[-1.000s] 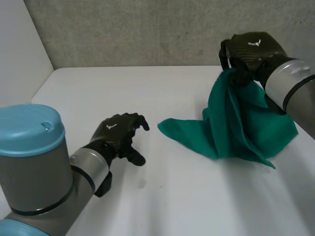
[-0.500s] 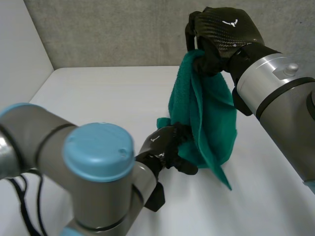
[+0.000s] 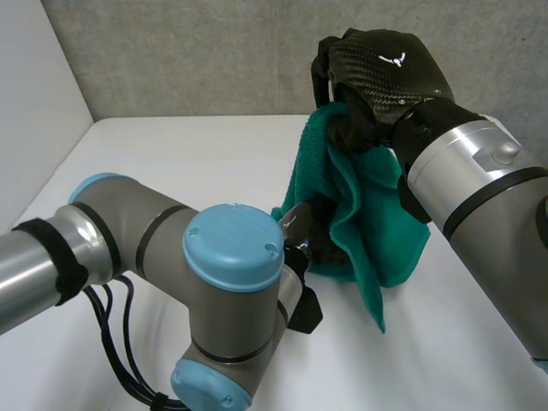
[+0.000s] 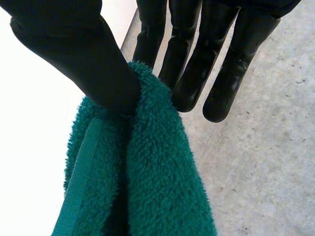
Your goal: Fold the towel.
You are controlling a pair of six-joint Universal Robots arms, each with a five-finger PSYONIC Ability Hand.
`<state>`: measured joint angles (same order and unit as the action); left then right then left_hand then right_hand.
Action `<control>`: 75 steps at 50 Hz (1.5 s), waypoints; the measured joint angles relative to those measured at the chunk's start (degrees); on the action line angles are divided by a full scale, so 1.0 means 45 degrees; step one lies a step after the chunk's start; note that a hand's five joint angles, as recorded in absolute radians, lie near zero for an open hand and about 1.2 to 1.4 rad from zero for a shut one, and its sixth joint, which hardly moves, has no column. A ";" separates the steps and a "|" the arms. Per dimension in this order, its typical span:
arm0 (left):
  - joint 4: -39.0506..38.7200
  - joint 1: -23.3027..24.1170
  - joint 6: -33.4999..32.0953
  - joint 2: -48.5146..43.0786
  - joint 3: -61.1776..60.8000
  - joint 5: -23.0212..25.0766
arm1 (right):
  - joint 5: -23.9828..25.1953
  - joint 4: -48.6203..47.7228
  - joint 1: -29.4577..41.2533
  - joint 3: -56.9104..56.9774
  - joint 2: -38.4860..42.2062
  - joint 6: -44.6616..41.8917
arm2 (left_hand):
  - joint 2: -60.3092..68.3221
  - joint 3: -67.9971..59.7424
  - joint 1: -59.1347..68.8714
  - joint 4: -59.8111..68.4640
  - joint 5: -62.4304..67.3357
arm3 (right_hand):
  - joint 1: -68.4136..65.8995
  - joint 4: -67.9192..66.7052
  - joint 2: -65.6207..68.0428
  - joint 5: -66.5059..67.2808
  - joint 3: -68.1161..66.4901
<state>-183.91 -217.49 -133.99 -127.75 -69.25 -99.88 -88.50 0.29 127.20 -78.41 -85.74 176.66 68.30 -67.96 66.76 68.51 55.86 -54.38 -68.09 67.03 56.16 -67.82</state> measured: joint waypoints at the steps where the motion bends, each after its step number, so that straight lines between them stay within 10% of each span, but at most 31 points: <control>1: 0.0038 -0.0037 0.0041 0.0322 -0.0200 -0.0011 | -0.0006 -0.0197 -0.0064 -0.0119 0.0022 -0.0033 | 0.0017 -0.0001 0.0000 0.0004 0.0000 | 0.0000 0.0001 0.0000 0.0000 0.0000; 7: 0.0106 -0.0431 -0.0049 0.1473 -0.0963 -0.0062 | 0.0011 -0.0531 -0.0555 -0.0314 0.0055 -0.0104 | 0.0038 -0.0038 0.0001 0.0009 -0.0002 | 0.0000 0.0000 0.0000 0.0000 0.0000; 18: 0.0154 -0.4616 -0.3950 0.4871 -0.2993 0.0057 | 0.0181 -0.0833 -0.2319 -0.0934 0.0579 -0.0171 | 0.0054 -0.0053 0.0000 0.0014 0.0000 | 0.0000 0.0000 0.0000 0.0000 0.0000; 27: 0.0191 -0.5222 -0.6220 0.4426 -0.3404 0.0071 | 0.0140 -0.0846 -0.2164 -0.1244 0.2302 -0.0165 | 0.0003 -0.0006 -0.0034 -0.0044 -0.0014 | 0.0000 0.0000 0.0000 0.0045 0.0000; 36: 0.0971 -0.3039 -0.5807 0.3636 -0.4158 0.0322 | 0.0010 -0.1186 -0.2214 -0.1175 0.3829 -0.0193 | -1.1260 1.1069 -1.1090 -1.1332 -1.0758 | 0.0000 0.0000 0.0000 0.0077 0.0000; 51: 0.2403 0.0381 -0.3850 0.2791 -0.3319 0.0165 | -0.0049 -0.1365 -0.2326 -0.1325 0.2642 -0.0136 | -1.2118 1.1895 -1.1537 -1.2136 -1.1598 | 0.0000 0.0000 0.0000 0.0081 0.0000; 75: -0.0798 0.1415 -0.1482 -0.0624 -0.0690 -0.1939 | -0.0174 -0.1636 -0.1225 -0.2648 -0.0142 -0.0027 | -1.2089 1.1892 -1.1537 -1.2119 -1.1553 | 0.0000 0.0000 0.0000 0.0081 0.0000</control>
<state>-187.51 -211.12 -140.66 -130.56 -72.36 -108.60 -89.28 -7.07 121.69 -90.33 -86.38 176.53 13.89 -14.44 14.84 13.98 3.87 -54.38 -68.09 67.03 56.52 -67.82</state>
